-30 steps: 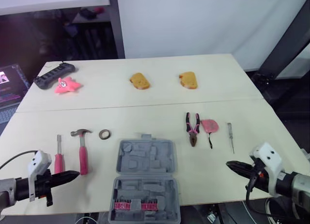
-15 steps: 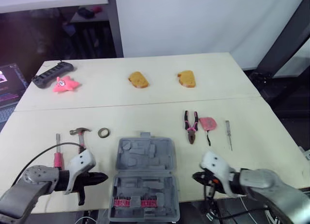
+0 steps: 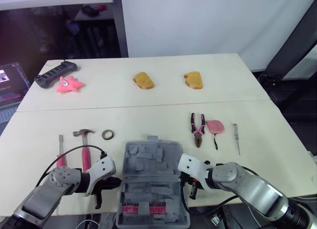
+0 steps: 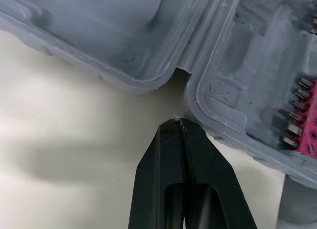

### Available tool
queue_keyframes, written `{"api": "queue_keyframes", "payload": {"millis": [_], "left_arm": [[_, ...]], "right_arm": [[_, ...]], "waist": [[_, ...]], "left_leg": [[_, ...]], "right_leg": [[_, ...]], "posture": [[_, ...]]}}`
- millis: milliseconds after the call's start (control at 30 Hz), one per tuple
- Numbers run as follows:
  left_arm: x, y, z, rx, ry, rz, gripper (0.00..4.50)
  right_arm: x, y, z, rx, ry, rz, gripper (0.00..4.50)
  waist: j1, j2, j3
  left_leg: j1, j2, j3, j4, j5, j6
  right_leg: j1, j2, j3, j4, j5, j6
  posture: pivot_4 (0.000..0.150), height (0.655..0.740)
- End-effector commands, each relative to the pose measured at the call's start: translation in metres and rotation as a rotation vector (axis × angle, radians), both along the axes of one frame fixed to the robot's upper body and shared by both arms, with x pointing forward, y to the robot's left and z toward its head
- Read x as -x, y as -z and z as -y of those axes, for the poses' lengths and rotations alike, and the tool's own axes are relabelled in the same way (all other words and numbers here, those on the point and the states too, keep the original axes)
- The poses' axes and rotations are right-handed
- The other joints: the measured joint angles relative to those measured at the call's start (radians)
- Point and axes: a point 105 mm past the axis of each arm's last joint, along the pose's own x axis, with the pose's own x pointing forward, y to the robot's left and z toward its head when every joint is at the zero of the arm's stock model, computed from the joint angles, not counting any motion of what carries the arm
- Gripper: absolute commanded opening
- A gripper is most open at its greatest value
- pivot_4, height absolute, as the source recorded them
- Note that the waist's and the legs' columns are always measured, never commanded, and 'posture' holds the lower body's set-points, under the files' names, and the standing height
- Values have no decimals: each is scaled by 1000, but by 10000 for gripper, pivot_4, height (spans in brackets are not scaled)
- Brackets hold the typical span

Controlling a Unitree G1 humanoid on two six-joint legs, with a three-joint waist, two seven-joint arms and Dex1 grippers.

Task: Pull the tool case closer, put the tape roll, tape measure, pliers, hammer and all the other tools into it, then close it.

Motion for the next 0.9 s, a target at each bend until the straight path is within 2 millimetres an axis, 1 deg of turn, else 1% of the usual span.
{"api": "queue_keyframes", "payload": {"millis": [33,100,267,400,600,700,900], "left_arm": [[5,-4,17,37,63,-1,358],[3,-3,19,34,64,2,358],[0,-3,23,42,61,6,358],[4,-1,24,46,64,-3,358],[5,2,17,33,50,-6,358],[4,4,14,27,43,-5,358],[2,6,13,28,35,-2,358]], "right_arm": [[4,-6,-11,-32,-45,5,854],[4,-8,-8,-25,-43,7,854],[-2,-12,11,13,-3,37,854],[-2,-11,15,14,14,35,854],[-3,-12,13,0,19,43,854],[-7,-13,9,-10,19,59,854],[-12,-15,4,-21,12,68,854]], "waist": [[-1,0,0],[-1,0,0],[2,0,0],[-1,0,0],[-1,0,0],[-1,1,0],[-1,1,-1]], "left_leg": [[-1,0,0,3,0,0],[-1,0,0,5,0,0],[-1,-1,0,7,0,0],[-1,0,0,7,0,1],[-1,0,0,7,0,1],[-1,0,0,7,0,1],[0,0,0,7,0,1]], "right_leg": [[0,0,0,0,0,0],[1,0,0,1,2,1],[2,0,0,1,3,2],[2,0,0,1,3,3],[2,0,1,1,3,3],[2,0,0,1,3,3],[2,0,0,2,3,3]], "posture": [[1500,7400],[1500,7400],[1500,7400],[1500,7400],[1500,7400],[1500,7400],[1500,7400]]}}
